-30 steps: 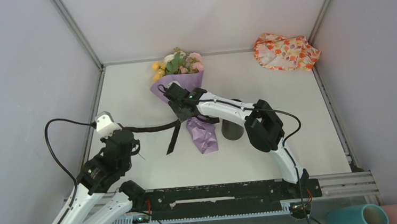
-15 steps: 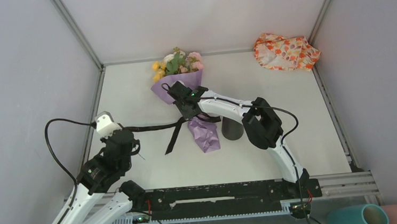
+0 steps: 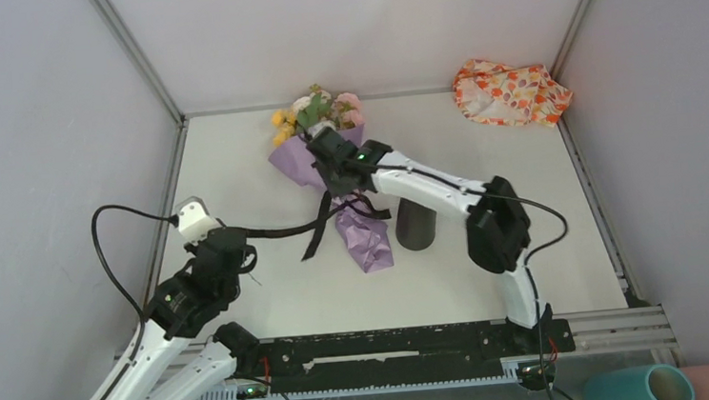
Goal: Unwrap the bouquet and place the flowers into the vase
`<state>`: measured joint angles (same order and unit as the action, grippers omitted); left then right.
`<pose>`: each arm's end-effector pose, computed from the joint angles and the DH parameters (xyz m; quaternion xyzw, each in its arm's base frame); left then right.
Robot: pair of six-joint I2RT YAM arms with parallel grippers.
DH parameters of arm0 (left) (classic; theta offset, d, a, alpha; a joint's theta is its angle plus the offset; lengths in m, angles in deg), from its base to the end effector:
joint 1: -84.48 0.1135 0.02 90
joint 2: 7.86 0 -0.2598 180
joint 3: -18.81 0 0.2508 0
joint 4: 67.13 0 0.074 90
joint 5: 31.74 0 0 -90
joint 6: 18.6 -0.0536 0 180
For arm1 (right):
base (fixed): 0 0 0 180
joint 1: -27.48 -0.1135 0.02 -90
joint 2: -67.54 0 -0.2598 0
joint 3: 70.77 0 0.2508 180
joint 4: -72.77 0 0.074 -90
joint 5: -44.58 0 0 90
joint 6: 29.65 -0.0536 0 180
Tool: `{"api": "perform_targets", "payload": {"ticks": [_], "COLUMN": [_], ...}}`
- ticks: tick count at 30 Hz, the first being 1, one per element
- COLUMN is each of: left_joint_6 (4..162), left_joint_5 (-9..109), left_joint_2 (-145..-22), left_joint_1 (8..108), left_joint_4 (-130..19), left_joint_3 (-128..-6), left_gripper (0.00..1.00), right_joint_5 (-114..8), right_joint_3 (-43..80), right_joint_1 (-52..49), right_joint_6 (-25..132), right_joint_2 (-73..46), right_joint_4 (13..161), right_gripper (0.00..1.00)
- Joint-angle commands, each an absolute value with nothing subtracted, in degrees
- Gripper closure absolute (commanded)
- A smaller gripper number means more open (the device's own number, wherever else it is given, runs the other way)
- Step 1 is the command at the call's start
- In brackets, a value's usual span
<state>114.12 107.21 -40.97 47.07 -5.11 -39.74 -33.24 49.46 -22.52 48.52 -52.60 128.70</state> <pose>0.1171 -0.0387 0.2981 -0.2237 0.8035 0.0199 0.5513 0.3122 0.3545 0.2340 -0.2813 0.9084 0.0630 0.3027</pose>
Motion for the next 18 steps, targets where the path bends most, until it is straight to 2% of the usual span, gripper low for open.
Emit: {"api": "perform_targets", "payload": {"ticks": [1, 10, 18], "left_joint_6": [117.24, 124.00, 126.50], "left_joint_5": [110.42, 114.88, 115.09], "left_joint_2": [-42.02, -41.33, -39.79], "left_joint_1": [47.61, 51.60, 55.02], "left_joint_4": [-3.46, 6.11, 10.17], "left_joint_3": [-40.54, -43.38, -44.06], "left_gripper": [0.95, 0.94, 0.91], "right_joint_5": [-29.57, -25.47, -26.23], "right_joint_3": [50.56, 44.77, 39.93], "right_joint_1": [-20.25, -12.78, -2.89], "right_joint_6": [49.01, 48.08, 42.61], "right_joint_2": [-38.05, -23.13, -21.11], "right_joint_4": [127.33, 125.21, 125.22], "right_gripper": [1.00, 1.00, 1.00]}}
